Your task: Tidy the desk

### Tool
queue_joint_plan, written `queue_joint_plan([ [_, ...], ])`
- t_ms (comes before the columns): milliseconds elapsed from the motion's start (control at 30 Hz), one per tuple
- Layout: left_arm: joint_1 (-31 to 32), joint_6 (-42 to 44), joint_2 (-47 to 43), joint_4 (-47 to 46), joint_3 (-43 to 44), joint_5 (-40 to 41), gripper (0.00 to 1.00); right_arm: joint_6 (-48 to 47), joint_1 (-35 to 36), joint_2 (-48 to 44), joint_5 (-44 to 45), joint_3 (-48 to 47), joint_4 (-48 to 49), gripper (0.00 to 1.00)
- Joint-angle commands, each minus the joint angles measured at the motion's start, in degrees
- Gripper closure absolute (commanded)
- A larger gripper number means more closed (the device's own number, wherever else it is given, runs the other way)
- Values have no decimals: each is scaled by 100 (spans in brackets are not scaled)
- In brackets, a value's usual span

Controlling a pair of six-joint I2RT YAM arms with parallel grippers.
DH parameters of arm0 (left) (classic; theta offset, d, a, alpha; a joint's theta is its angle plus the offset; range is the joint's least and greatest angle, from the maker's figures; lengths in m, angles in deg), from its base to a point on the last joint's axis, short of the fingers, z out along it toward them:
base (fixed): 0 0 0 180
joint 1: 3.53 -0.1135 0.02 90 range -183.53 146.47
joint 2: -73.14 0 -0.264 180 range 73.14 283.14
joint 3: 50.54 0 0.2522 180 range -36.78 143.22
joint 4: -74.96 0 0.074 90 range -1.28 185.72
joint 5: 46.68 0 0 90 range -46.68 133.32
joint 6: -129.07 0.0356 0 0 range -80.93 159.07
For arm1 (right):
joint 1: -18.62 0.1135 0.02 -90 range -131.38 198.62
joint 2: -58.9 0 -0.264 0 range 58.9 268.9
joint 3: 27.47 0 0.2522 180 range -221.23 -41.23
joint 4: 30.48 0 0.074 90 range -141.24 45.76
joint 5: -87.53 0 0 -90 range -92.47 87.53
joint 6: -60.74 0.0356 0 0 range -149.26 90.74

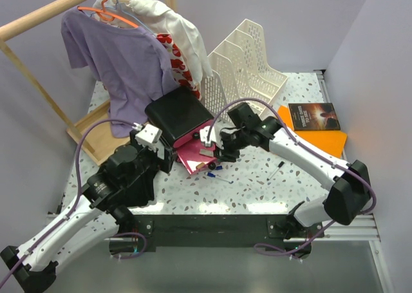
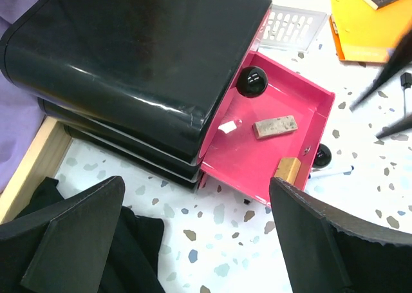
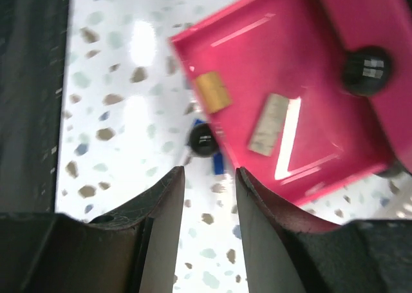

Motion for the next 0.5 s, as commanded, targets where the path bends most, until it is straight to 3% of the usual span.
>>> queue_joint_plan([
  [0,-28,-582,17,-462,-12,159,0,-2782,5,-252,-1400,486,-1089,64],
  [33,-28,-714,34,-532,-21,167,0,-3218,5,-208,-1446,522,-1293,67],
  [67,-28,-855,43,-707,-30,159,0,-3588,14,-182,-1455,557,-1478,81],
  [133,-28,-1277,130,-857,-22,193,0,-3952,5,-94,-1360,601,-1577,97],
  [300,-28,-2217,508,-832,294,755,0,-3558,14,223,-771,741,-789,100],
  [467,-28,-2570,1299,-350,778,1220,0,-3249,32,407,54,1075,101,100],
])
